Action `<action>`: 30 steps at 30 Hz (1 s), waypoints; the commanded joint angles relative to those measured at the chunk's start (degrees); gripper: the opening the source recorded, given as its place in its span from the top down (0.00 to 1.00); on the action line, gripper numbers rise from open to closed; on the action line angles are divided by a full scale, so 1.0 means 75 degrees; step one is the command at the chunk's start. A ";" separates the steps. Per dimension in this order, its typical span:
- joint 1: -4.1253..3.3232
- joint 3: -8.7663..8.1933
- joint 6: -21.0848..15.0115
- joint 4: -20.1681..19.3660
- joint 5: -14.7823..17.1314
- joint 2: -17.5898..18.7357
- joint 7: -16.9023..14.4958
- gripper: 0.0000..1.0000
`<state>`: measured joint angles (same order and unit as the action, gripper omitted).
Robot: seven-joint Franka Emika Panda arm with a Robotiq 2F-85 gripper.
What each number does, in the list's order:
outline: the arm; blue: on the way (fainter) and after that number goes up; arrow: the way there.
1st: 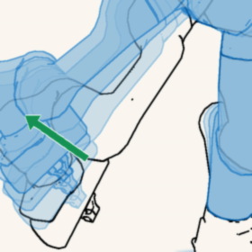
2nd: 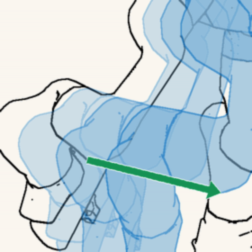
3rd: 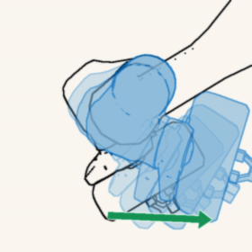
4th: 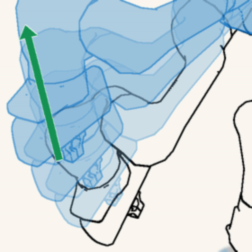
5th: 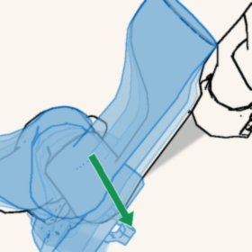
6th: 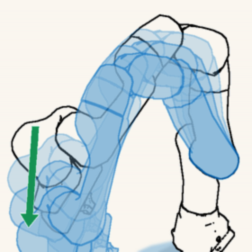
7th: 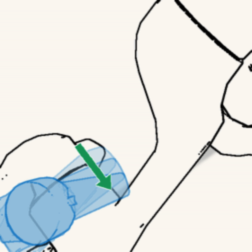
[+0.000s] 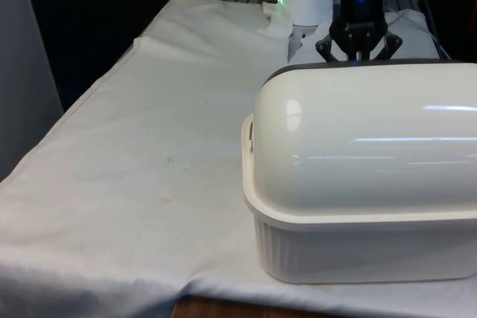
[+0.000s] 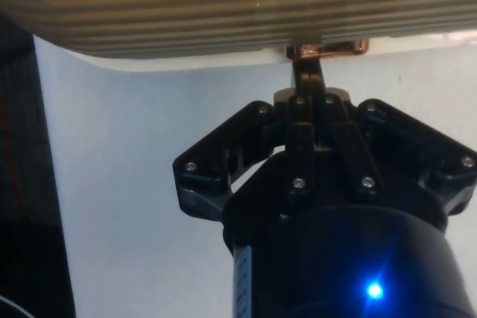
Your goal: Open the lid, then close it.
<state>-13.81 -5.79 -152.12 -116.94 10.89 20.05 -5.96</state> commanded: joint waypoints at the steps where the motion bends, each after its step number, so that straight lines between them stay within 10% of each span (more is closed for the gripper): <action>1: 0.0053 0.0084 -0.0092 0.0031 0.0138 0.0061 -0.0092 1.00; 30: -0.0023 0.0076 0.0000 0.0076 0.0000 0.0023 0.0031 1.00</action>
<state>-13.98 -5.21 -152.12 -116.37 10.89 20.23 -5.73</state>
